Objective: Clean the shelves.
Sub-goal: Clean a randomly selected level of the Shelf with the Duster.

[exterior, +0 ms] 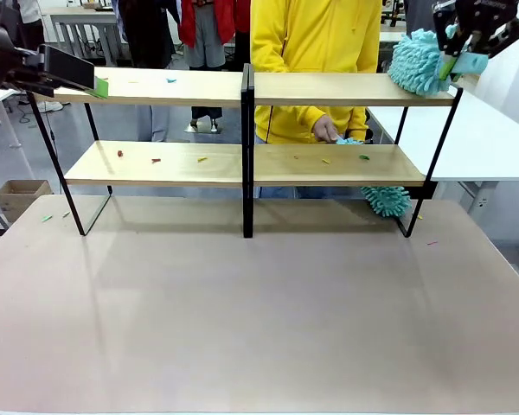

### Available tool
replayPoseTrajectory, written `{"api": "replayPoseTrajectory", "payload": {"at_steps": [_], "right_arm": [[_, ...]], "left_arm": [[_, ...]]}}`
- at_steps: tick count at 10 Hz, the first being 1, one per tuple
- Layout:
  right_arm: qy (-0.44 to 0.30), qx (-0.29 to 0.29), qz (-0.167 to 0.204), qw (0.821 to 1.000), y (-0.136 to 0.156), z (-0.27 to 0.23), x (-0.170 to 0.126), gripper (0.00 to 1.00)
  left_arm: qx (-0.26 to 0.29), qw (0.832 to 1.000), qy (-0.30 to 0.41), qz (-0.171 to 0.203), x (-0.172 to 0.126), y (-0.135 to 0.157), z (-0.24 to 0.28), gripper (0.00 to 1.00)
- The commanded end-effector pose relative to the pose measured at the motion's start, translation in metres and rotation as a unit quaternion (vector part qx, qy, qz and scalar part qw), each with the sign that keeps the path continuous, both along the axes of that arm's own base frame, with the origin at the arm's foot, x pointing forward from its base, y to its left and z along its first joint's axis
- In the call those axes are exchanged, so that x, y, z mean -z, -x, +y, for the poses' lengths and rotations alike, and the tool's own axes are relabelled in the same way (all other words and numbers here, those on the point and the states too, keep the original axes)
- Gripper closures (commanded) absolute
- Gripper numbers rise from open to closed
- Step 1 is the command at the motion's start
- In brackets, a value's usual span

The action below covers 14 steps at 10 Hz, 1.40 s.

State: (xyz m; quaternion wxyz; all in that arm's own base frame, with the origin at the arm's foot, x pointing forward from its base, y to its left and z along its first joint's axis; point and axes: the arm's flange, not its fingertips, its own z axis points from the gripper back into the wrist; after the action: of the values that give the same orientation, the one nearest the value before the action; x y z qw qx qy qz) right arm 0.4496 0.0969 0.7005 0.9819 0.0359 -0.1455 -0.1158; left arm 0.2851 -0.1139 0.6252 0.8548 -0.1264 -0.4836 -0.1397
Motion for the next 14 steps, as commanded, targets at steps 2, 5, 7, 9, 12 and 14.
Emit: {"api": "replayPoseTrajectory", "payload": {"at_steps": [2, 5, 7, 9, 12, 14], "right_arm": [[0.003, 0.061, 0.004, 0.998, -0.014, -0.006, -0.007, 0.88], [0.008, 0.110, -0.012, 0.994, -0.018, -0.002, -0.001, 0.88], [0.007, 0.070, -0.018, 0.997, -0.015, 0.003, 0.000, 0.88], [-0.020, 0.050, -0.021, 0.998, -0.015, 0.004, 0.001, 0.88], [-0.082, 0.014, -0.029, 0.996, -0.008, -0.008, -0.010, 0.88], [-0.143, -0.039, -0.014, 0.989, 0.005, -0.044, -0.030, 0.88]], "left_arm": [[0.000, 1.000, 0.000, 0.000, 0.000, 0.000, 0.001, 0.00], [0.000, 1.000, 0.000, 0.000, 0.000, 0.000, 0.001, 0.00], [0.000, 1.000, 0.000, 0.000, 0.000, 0.000, 0.001, 0.00], [0.000, 1.000, 0.000, 0.000, 0.000, 0.000, 0.001, 0.00], [0.000, 1.000, 0.000, 0.000, 0.000, 0.000, 0.001, 0.00], [0.000, 1.000, 0.000, 0.000, 0.000, 0.000, 0.001, 0.00]]}}
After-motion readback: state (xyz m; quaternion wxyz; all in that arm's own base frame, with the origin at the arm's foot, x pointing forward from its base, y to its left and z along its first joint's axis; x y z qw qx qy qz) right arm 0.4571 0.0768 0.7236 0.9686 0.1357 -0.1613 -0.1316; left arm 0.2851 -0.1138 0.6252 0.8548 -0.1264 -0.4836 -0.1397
